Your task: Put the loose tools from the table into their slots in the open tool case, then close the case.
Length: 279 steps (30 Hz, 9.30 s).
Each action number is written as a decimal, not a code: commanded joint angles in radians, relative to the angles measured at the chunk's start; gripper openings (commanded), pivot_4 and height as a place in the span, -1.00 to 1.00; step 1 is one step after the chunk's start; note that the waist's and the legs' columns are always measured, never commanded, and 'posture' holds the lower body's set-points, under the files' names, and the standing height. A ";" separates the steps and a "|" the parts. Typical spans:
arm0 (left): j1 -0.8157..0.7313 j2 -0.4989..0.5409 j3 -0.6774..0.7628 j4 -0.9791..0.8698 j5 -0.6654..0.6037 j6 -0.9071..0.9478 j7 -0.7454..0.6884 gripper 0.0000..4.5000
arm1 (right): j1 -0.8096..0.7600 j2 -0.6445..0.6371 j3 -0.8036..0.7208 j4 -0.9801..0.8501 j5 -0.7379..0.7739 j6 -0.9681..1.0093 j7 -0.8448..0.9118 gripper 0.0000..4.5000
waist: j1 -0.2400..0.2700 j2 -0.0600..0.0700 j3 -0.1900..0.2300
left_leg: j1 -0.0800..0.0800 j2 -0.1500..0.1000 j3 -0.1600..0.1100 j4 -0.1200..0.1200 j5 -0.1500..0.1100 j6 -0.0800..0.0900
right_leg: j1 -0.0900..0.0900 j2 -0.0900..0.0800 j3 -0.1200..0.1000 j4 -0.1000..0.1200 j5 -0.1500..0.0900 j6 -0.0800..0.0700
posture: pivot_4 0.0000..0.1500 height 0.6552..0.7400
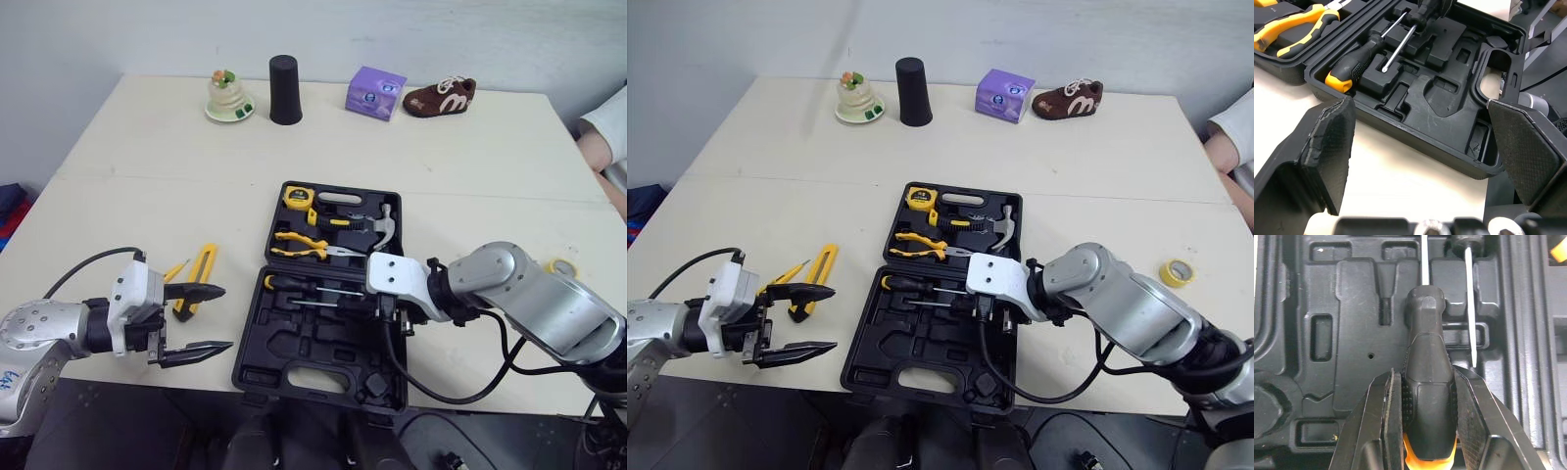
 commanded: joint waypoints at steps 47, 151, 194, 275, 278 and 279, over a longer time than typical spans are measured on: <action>-0.069 -0.001 -0.059 -0.021 0.004 0.028 0.005 1.00 | 0.376 0.337 -0.193 0.648 -0.152 -0.909 0.165 -0.94 | 0.003 -0.006 -0.003 | 0.024 0.001 -0.002 -0.001 -0.001 0.000 | 0.027 0.002 -0.003 -0.003 0.001 -0.001 | 1.00 1.00; -0.126 0.063 -0.056 0.568 0.331 -0.050 0.167 -0.36 | 0.588 0.291 -0.654 0.276 0.265 -1.074 0.182 1.00 | 0.007 -0.008 -0.001 | 0.032 0.004 0.015 -0.014 -0.009 -0.001 | 0.026 -0.001 -0.003 -0.014 0.001 -0.002 | 1.00 1.00; -0.796 -0.062 -0.818 -0.036 0.555 0.343 -0.030 -0.76 | 0.766 0.182 -0.746 0.282 0.223 -1.064 0.243 1.00 | 0.031 -0.010 0.001 | 0.034 0.009 0.021 -0.001 -0.009 -0.004 | 0.030 0.016 0.013 -0.016 0.003 0.002 | 1.00 1.00; -0.373 -0.242 -0.618 0.312 0.531 -0.111 0.101 -0.98 | 0.744 0.206 -0.698 0.330 0.175 -1.116 0.189 1.00 | 0.031 -0.003 -0.004 | 0.040 0.013 0.022 0.000 -0.012 -0.003 | 0.035 0.014 0.014 -0.014 0.004 0.002 | 1.00 1.00; -0.369 -0.218 -0.623 0.302 0.526 -0.076 0.092 -0.98 | 0.739 0.204 -0.699 0.341 0.175 -1.118 0.198 1.00 | 0.030 -0.003 -0.005 | 0.042 0.013 0.022 0.000 -0.013 0.000 | 0.036 0.014 0.014 -0.014 0.005 0.001 | 1.00 1.00; -0.367 -0.211 -0.626 0.294 0.523 -0.065 0.088 -0.98 | 0.738 0.203 -0.699 0.343 0.174 -1.118 0.199 1.00 | 0.028 -0.003 -0.005 | 0.043 0.013 0.022 -0.001 -0.013 0.000 | 0.036 0.015 0.014 -0.014 0.006 0.000 | 1.00 1.00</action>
